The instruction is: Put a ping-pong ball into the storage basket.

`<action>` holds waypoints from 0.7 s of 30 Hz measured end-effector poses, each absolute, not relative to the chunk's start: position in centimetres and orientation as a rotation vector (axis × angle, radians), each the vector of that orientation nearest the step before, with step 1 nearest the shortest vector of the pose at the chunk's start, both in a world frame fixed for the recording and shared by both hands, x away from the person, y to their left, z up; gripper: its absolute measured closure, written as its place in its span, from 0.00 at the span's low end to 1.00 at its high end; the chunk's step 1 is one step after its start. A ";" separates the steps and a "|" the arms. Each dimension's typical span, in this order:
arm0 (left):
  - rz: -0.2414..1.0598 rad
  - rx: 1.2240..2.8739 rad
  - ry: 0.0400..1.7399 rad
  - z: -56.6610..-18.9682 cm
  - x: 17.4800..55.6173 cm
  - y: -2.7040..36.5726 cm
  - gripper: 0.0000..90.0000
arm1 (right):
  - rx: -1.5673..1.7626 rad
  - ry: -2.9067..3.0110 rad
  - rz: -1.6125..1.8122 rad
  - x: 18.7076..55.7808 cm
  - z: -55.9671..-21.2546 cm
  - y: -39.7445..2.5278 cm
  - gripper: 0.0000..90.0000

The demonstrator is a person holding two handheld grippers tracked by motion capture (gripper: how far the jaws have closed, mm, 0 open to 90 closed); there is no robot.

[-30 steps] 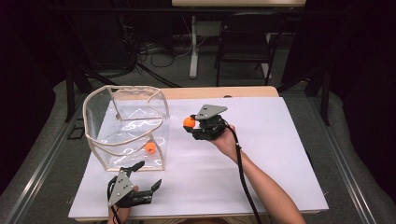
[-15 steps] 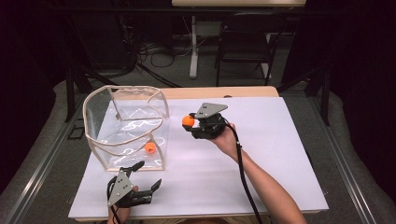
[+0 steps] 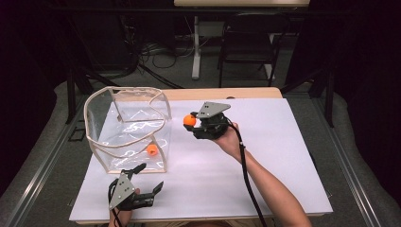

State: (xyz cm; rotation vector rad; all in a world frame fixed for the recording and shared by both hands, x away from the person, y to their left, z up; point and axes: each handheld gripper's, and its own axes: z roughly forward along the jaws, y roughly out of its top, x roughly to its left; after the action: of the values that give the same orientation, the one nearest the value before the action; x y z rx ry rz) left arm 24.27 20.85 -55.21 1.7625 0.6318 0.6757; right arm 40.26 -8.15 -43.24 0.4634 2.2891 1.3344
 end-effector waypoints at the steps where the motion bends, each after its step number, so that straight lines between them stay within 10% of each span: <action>1: 0.676 1.764 0.632 -55.2 24.3 20.9 0.18 | 0.465 2.289 1.334 40.2 -43.1 -8.2 0.56; 21: 0.676 1.764 0.631 -55.2 24.3 20.9 0.18 | 0.437 2.269 1.329 39.9 -41.5 -8.1 0.56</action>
State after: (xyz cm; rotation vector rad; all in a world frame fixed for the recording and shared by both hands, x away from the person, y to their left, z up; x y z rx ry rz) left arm 24.26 20.85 -55.21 1.7639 0.6307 0.6758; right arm 39.87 -8.11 -41.45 0.4367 2.2688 1.3293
